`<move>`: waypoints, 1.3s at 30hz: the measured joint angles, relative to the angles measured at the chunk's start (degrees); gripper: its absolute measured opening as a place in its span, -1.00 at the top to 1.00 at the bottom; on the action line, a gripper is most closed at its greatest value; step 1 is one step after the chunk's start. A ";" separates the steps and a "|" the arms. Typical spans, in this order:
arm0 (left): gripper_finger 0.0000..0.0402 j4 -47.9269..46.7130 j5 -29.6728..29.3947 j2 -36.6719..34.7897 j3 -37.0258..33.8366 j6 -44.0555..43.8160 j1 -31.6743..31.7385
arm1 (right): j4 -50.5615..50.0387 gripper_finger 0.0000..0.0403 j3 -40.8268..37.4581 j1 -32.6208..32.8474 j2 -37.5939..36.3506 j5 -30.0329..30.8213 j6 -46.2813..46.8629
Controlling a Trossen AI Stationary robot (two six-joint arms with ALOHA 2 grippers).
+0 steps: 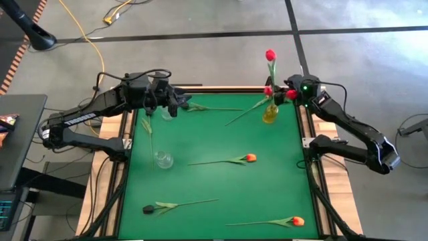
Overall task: Sort flowers into vase by color
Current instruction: Put the red flower into the yellow vase
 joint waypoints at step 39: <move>0.10 0.00 -0.89 0.02 0.00 1.05 0.00 | 0.79 -0.78 0.00 0.04 -0.02 0.04 -2.01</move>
